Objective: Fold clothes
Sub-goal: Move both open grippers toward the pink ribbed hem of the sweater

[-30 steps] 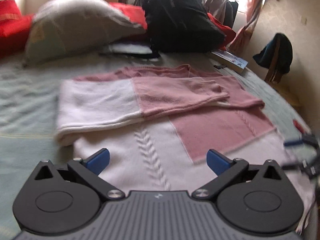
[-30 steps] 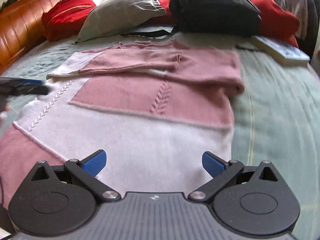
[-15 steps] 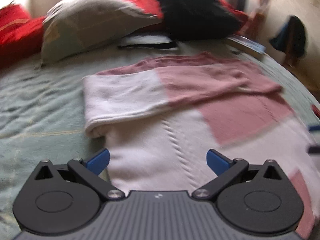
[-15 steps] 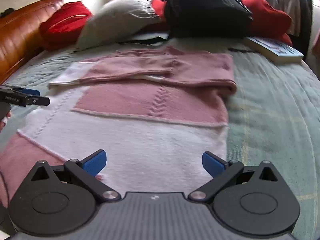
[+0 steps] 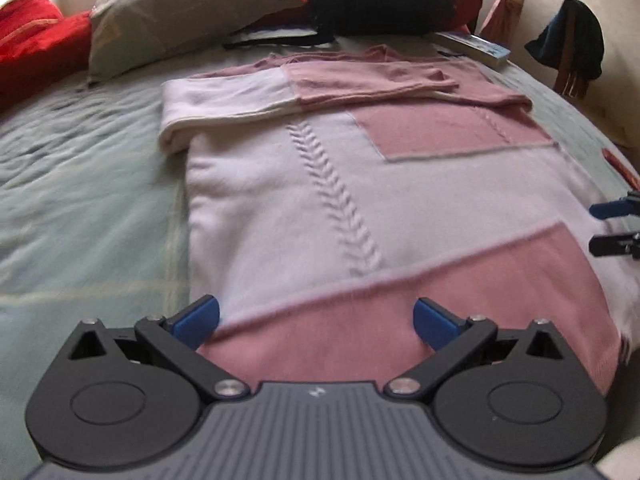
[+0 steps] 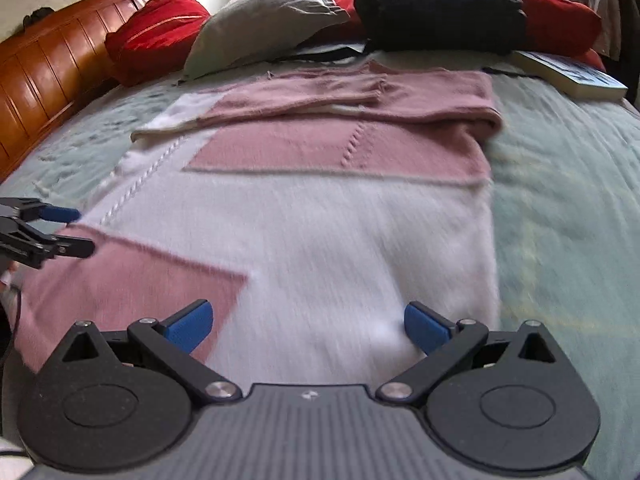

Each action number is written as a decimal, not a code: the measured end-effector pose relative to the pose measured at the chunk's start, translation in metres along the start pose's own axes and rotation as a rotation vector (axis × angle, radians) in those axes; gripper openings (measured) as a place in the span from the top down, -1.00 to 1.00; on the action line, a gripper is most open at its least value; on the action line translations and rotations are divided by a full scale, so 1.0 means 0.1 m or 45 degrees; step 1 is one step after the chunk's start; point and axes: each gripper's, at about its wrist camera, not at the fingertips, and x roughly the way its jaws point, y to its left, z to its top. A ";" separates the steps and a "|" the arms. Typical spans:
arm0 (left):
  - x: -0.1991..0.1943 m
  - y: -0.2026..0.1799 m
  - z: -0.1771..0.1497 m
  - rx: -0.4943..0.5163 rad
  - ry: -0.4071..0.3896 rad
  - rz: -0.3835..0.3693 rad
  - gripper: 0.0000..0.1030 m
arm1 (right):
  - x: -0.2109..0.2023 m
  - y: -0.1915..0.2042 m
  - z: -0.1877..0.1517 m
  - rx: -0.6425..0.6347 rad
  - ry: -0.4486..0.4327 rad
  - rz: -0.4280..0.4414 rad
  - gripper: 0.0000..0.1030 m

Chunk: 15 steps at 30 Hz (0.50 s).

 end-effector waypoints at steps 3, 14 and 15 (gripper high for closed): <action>-0.22 -0.17 -0.21 0.075 0.030 0.060 -0.99 | -0.14 0.07 -0.18 -0.061 0.008 -0.045 -1.00; -0.37 -0.68 -0.37 0.249 -0.093 -0.054 -0.99 | -0.18 0.38 -0.28 -0.132 -0.097 0.039 -1.00; -0.34 -0.69 -0.41 0.242 -0.091 -0.055 -0.99 | -0.15 0.37 -0.30 -0.130 -0.087 0.028 -1.00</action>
